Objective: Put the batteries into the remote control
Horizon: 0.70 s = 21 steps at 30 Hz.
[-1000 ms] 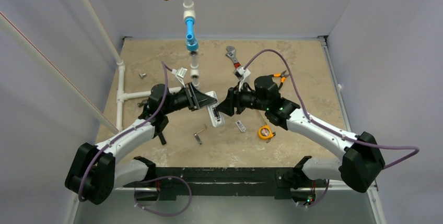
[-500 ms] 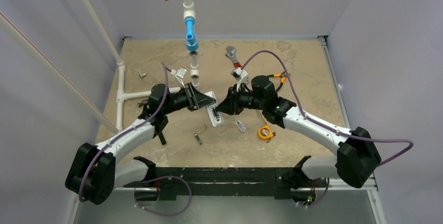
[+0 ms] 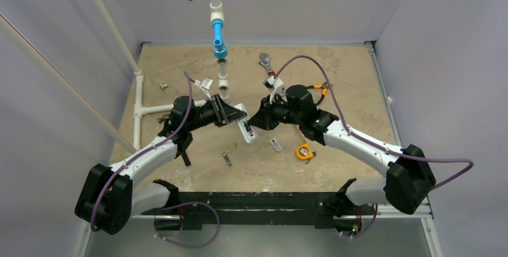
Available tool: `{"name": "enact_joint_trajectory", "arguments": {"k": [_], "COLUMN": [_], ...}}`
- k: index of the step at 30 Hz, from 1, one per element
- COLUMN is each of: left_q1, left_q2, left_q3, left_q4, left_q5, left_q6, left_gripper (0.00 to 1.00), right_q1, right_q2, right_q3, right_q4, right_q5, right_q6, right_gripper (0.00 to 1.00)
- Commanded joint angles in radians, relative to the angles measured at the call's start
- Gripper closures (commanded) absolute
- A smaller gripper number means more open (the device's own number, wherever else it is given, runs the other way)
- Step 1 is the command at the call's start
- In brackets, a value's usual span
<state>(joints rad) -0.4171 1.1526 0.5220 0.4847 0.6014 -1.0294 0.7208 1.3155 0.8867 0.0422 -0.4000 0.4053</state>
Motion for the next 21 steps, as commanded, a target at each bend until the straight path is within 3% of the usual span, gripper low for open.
{"name": "enact_joint_trajectory", "arguments": {"k": [1,21], "left_q1": [0.001,0.001], "left_q2": [-0.013,-0.004], "left_q3": [0.056,0.066], "left_q4": [0.076,0.060], "left_q5": [0.068,0.071], "left_q6": [-0.015,-0.011], "left_gripper": [1.00,1.00], "right_q1": [-0.003,0.022], "right_q2": [-0.004,-0.063], "right_q3": [0.043,0.047], "right_q4": [-0.039,-0.084], "right_q5": [0.081,0.240], "right_q6": [-0.070,-0.192], "right_gripper": [1.00,1.00]}}
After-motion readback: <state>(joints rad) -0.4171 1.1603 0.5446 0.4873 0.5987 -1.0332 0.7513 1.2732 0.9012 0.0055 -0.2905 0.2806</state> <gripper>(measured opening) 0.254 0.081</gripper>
